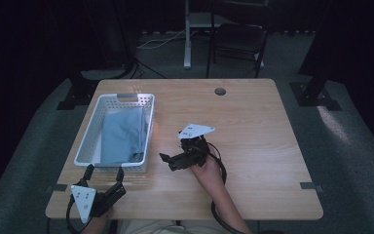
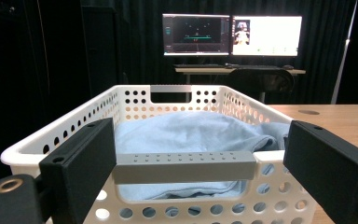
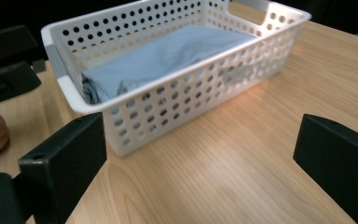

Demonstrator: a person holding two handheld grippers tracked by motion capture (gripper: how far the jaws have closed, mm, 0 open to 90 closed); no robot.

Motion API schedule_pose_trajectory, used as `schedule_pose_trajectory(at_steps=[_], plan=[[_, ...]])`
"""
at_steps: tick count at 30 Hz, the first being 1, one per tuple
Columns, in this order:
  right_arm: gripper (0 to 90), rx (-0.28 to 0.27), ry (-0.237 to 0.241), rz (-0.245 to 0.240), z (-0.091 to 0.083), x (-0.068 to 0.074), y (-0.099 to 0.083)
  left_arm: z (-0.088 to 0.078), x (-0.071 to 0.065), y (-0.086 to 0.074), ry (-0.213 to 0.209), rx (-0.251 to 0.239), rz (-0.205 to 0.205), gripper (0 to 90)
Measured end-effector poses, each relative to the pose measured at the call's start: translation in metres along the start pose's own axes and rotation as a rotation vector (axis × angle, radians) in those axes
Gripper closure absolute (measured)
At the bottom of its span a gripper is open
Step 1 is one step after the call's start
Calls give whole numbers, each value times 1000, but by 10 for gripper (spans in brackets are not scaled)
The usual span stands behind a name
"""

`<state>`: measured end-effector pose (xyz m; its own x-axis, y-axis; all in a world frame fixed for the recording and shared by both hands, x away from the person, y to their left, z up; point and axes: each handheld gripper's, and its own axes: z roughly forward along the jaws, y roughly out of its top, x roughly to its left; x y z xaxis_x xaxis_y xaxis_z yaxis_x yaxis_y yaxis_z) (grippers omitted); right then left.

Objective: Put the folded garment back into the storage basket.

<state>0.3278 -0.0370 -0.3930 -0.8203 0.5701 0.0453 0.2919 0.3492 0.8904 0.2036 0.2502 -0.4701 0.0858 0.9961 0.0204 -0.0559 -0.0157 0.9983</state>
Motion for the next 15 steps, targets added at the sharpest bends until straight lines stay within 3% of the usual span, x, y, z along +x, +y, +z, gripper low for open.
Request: schedule_pose_trajectory(at_steps=[15], plan=[[22, -2, -74, 23, -49, -7, -22, 0, 0, 0, 1, 1, 2, 107]])
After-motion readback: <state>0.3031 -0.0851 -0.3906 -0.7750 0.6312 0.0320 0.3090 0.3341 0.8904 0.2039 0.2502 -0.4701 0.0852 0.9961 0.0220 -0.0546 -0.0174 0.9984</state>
